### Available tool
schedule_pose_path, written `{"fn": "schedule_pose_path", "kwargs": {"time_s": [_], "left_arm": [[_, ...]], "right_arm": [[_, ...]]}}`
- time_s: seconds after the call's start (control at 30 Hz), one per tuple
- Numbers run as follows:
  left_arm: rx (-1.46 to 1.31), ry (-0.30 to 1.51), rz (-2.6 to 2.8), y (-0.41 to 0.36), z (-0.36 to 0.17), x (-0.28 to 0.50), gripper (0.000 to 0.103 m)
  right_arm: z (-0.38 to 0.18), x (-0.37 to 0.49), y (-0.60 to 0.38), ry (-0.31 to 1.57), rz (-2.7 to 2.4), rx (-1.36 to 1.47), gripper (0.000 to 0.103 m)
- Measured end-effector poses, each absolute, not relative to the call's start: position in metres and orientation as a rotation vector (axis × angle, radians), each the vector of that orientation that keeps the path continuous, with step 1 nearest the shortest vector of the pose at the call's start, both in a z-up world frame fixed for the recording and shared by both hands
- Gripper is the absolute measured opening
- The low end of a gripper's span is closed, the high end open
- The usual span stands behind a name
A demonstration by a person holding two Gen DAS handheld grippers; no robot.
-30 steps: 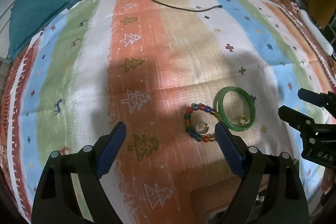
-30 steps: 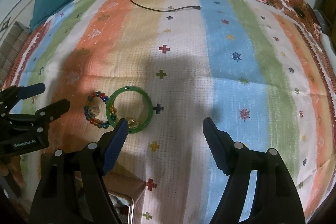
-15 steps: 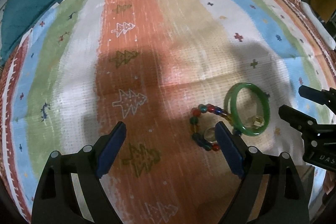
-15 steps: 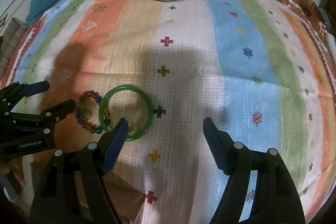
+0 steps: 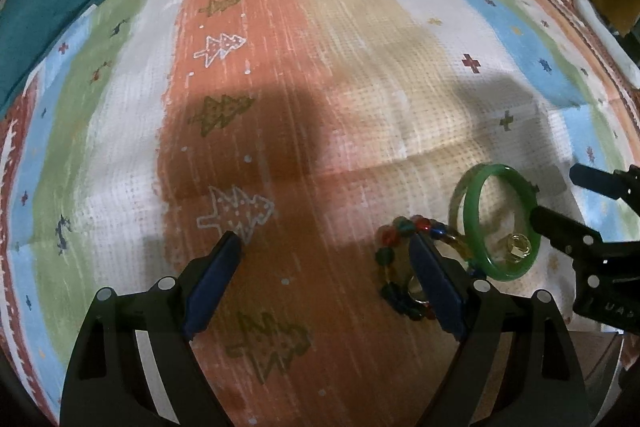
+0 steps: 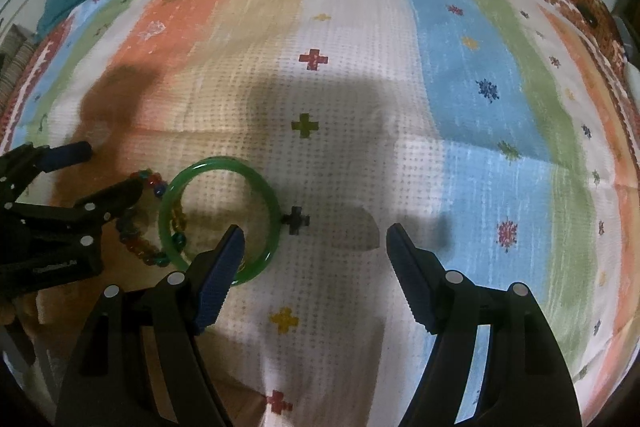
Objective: Organize jewelry
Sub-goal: 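Grasp the multicolour bead bracelet with the left tool while the right tool grasps the green bangle, then lift the multicolour bracelet with the left tool while the right tool carries the green bangle over the tin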
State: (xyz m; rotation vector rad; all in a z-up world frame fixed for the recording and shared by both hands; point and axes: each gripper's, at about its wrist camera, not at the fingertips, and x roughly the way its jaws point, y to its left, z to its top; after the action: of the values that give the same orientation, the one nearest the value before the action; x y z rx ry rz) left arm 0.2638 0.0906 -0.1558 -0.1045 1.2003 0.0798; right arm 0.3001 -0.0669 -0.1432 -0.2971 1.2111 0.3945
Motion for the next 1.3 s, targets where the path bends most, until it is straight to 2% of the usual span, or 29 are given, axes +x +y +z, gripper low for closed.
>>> {"fn": "schedule_pose_path", "kwargs": {"time_s": [0.13, 0.17, 0.23, 0.33, 0.4, 0.43, 0.5, 0.53, 0.6, 0.73, 1.3], "left_arm": [[-0.085, 1.208, 0.084, 0.089, -0.158, 0.265, 0.084], [-0.05, 1.227, 0.093, 0.086, -0.16, 0.265, 0.081], [-0.027, 1.248, 0.085, 0.082, -0.16, 0.267, 0.076], [-0.052, 1.264, 0.077, 0.084, -0.158, 0.265, 0.062], [-0.065, 1.263, 0.086, 0.086, -0.157, 0.265, 0.042], [-0.072, 1.264, 0.093, 0.088, -0.156, 0.264, 0.037], [-0.081, 1.269, 0.093, 0.089, -0.156, 0.265, 0.012], [-0.08, 1.27, 0.091, 0.089, -0.156, 0.265, 0.009], [-0.081, 1.267, 0.092, 0.088, -0.154, 0.265, 0.009], [-0.089, 1.266, 0.095, 0.086, -0.149, 0.263, 0.009], [-0.158, 1.153, 0.033, 0.067, -0.095, 0.246, 0.009]], "right_arm": [[-0.149, 0.3, -0.063, 1.219, 0.4, -0.324, 0.073], [-0.151, 0.3, -0.062, 1.216, 0.398, -0.34, 0.073], [-0.153, 0.3, -0.06, 1.205, 0.38, -0.376, 0.063], [-0.153, 0.301, -0.06, 1.196, 0.379, -0.392, 0.052], [-0.152, 0.302, -0.061, 1.192, 0.376, -0.395, 0.042], [-0.153, 0.302, -0.061, 1.191, 0.377, -0.397, 0.036], [-0.153, 0.3, -0.059, 1.181, 0.38, -0.414, 0.028], [-0.153, 0.299, -0.059, 1.178, 0.381, -0.419, 0.022], [-0.153, 0.298, -0.057, 1.172, 0.385, -0.433, 0.013], [-0.151, 0.298, -0.057, 1.165, 0.397, -0.448, 0.008], [-0.115, 0.291, -0.076, 1.177, 0.442, -0.288, 0.008]]}}
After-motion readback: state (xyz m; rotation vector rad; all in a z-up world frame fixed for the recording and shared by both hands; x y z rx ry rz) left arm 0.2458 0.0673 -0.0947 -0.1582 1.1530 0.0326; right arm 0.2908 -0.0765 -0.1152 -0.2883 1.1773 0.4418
